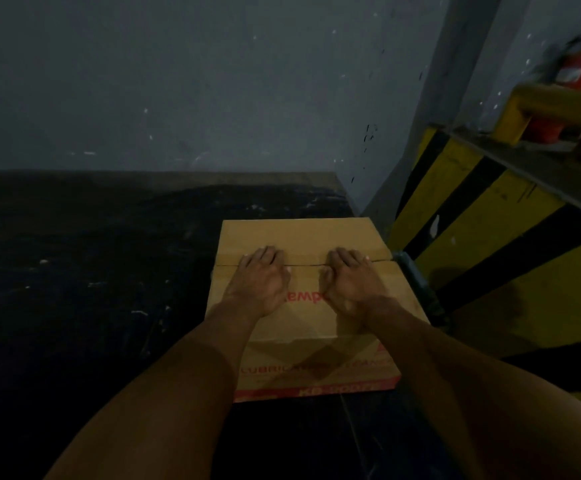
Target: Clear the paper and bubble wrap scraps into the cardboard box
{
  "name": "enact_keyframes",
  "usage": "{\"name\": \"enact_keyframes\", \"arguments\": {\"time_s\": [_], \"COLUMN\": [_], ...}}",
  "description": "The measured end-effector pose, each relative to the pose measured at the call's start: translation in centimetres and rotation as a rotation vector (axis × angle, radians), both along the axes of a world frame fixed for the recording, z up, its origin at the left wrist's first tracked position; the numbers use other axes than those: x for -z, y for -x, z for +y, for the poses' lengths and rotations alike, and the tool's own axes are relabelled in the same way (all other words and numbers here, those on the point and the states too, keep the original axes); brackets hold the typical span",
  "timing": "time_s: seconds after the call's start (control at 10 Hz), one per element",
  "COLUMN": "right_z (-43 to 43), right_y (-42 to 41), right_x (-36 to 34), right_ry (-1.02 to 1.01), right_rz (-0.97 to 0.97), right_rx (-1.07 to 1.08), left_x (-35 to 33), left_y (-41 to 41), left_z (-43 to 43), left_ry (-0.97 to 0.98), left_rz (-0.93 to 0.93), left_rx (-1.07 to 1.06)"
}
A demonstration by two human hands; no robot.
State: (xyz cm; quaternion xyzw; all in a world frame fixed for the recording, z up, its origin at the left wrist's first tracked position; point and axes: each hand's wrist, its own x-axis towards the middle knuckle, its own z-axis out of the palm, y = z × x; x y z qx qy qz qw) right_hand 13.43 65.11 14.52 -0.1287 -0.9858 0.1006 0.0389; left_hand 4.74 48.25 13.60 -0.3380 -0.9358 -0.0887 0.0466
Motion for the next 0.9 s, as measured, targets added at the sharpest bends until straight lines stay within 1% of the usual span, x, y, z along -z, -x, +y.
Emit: {"name": "enact_keyframes", "arguments": {"time_s": [0.1, 0.2, 0.3, 0.6, 0.7, 0.8, 0.9], "right_z": [0.3, 0.3, 0.3, 0.4, 0.4, -0.5, -1.2], "right_y": [0.0, 0.0, -0.1, 0.2, -1.1, -3.6, -7.8], "right_x": [0.3, 0.2, 0.3, 0.4, 0.0, -0.7, -0.6], "right_ry": [0.001, -0.005, -0.016, -0.017, -0.024, 0.010, 0.040], "right_rz": [-0.064, -0.083, -0.092, -0.121, -0.148, -0.154, -0.146], "right_rx": [-0.015, -0.024, -0.026, -0.018, -0.073, -0.126, -0.204], "left_x": [0.1, -0.2, -0.4, -0.8, -0.7, -1.1, -0.6], "left_y": [-0.2, -0.9, -1.9, -3.7, -6.4, -9.0, -13.5], "left_z": [0.1, 0.7, 1.4, 1.5, 0.9, -0.3, -1.9], "left_ry": [0.035, 0.110, 0.127, 0.146, 0.177, 0.100, 0.055], "left_rz": [-0.060, -0.183, -0.201, -0.226, -0.233, -0.246, -0.150], "left_rx": [-0.030, -0.116, -0.184, -0.250, -0.274, -0.285, -0.231]}}
